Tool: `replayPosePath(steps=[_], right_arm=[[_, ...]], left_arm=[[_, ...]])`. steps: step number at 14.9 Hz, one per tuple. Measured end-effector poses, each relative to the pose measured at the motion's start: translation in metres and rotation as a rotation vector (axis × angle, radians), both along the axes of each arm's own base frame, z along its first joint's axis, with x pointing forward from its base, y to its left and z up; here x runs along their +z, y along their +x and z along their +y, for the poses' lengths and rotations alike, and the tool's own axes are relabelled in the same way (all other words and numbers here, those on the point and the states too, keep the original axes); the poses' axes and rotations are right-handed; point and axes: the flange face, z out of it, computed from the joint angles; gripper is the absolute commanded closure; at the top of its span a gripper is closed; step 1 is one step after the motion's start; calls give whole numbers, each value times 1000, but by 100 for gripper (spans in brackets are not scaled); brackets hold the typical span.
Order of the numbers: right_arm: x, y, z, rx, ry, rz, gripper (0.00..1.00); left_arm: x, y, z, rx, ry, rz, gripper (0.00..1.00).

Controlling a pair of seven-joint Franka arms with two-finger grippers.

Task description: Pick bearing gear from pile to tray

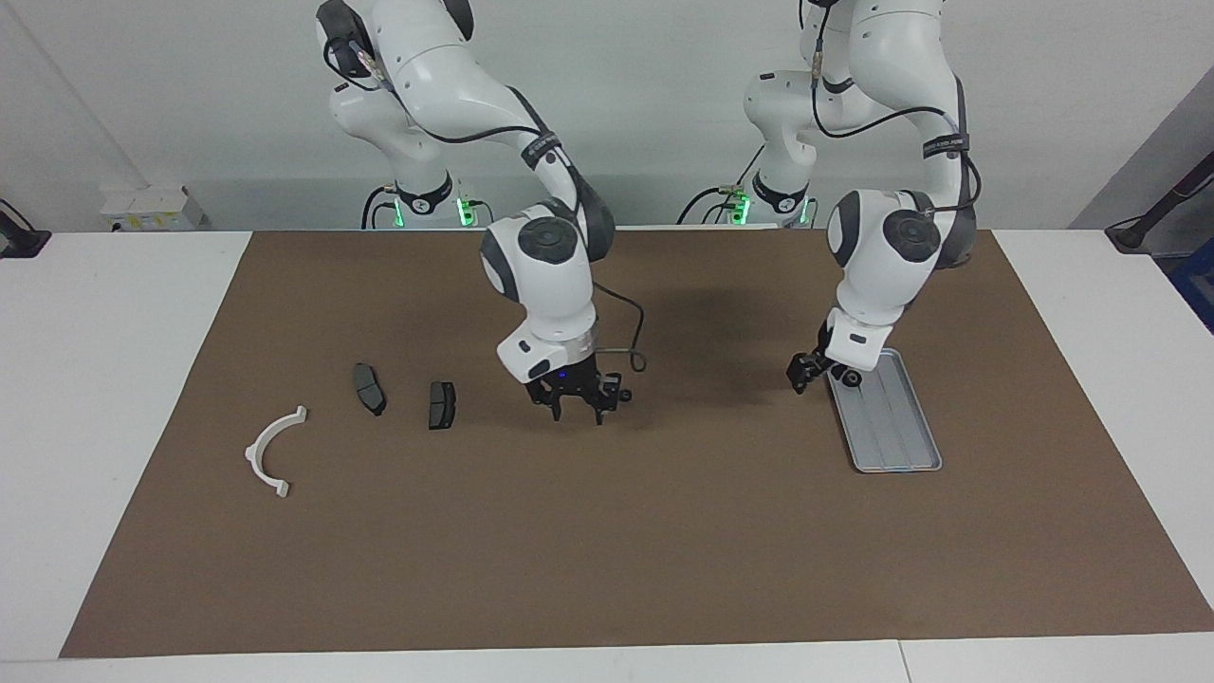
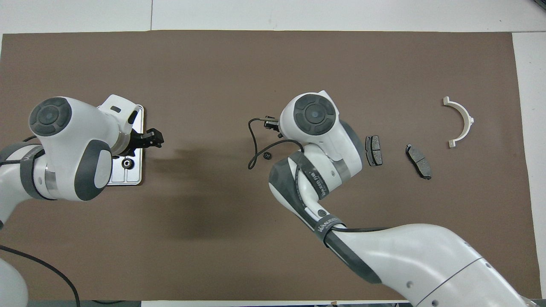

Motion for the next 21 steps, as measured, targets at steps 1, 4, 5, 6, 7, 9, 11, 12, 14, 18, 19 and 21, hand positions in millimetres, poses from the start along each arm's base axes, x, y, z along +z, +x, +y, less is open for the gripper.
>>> replayPosePath(steps=[1,4,5,6,7,9,11,12,14,18,19,21], right_arm=[[17,13,-29,35,-14,-12,16],[64,38,-113,157,-69,-14,13],[78,41,-139,201,-87,-8,8],[93,42,-163,239,-103,1,4],[109,40,-184,271,-116,10,2],[139,29,-214,313,-138,30,0],[167,11,-231,330,-166,72,0],[181,0,-239,321,-173,97,0],[208,-18,-257,290,-176,114,0],[236,-46,-291,232,-162,147,0],[239,-49,-291,230,-159,145,0],[237,-52,-286,237,-144,149,0]], left_arm=[[6,-1,-21,13,-6,-7,5],[21,-5,-84,65,-34,2,5],[23,-4,-108,85,-39,9,5],[22,-2,-134,103,-43,13,5],[18,-1,-162,118,-46,18,5],[4,-3,-210,123,-43,37,5],[-12,-9,-246,117,-34,58,5],[-22,-14,-260,118,-26,70,5],[-41,-25,-283,129,-7,95,5],[-57,-33,-295,129,14,114,12],[-57,-32,-293,132,17,114,17],[-57,-29,-290,138,22,115,25]])
